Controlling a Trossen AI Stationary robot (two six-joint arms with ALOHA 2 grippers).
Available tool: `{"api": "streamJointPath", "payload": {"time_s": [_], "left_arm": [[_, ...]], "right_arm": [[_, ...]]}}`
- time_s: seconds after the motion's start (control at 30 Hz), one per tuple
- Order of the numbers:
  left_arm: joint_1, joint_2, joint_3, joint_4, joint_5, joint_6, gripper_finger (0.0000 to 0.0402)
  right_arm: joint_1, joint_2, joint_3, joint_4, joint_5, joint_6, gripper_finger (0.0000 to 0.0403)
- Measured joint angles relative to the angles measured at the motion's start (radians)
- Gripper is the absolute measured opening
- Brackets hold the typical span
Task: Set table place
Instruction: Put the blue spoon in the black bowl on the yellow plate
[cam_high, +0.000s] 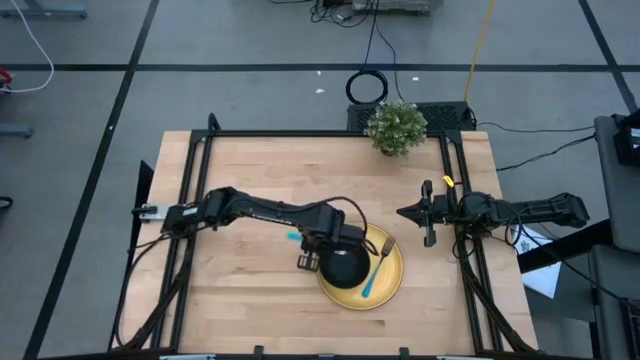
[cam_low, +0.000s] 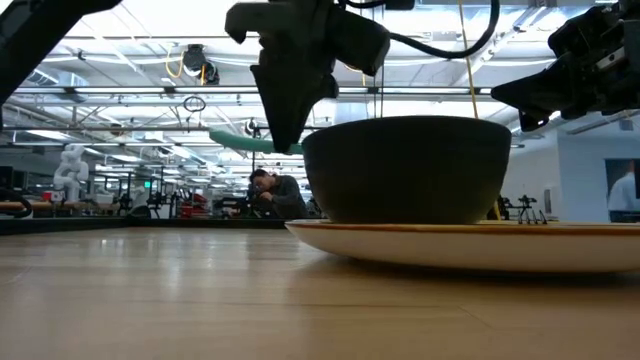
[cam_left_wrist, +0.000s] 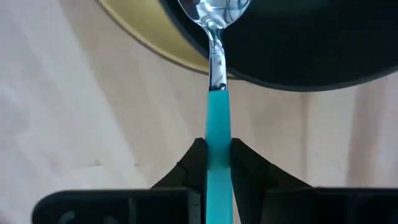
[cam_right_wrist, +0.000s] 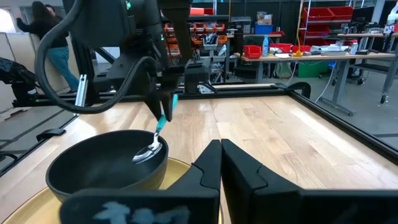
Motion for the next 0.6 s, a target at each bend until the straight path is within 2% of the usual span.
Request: {"api": "streamJointPath", "payload": {"time_s": [0.1, 0.27, 0.4, 0.53, 0.6], "left_arm": [[-0.018, 0.000, 0.000, -0.001, -0.082, 0.038, 0.0045], [-0.069, 0.000, 0.000, -0.001, -0.276, 0.119, 0.0045], [-0.099, 0.000, 0.000, 0.000, -0.382, 0.158, 0.0045], [-0.110, 0.000, 0.000, -0.001, -0.436, 0.161, 0.0045], [-0.120, 0.000, 0.000, 0.000, -0.515, 0.158, 0.0045]], "right_arm": [[0.000, 0.000, 0.000, 0.000, 0.000, -0.001, 0.0000], [0.000, 0.000, 0.000, 0.000, 0.000, 0.000, 0.0000], [0.000, 0.000, 0.000, 0.001, 0.000, -0.001, 0.0000], [0.000, 0.000, 0.000, 0.016, 0.000, -0.001, 0.0000], [0.000, 0.000, 0.000, 0.021, 0.000, -0.005, 0.0000]]}}
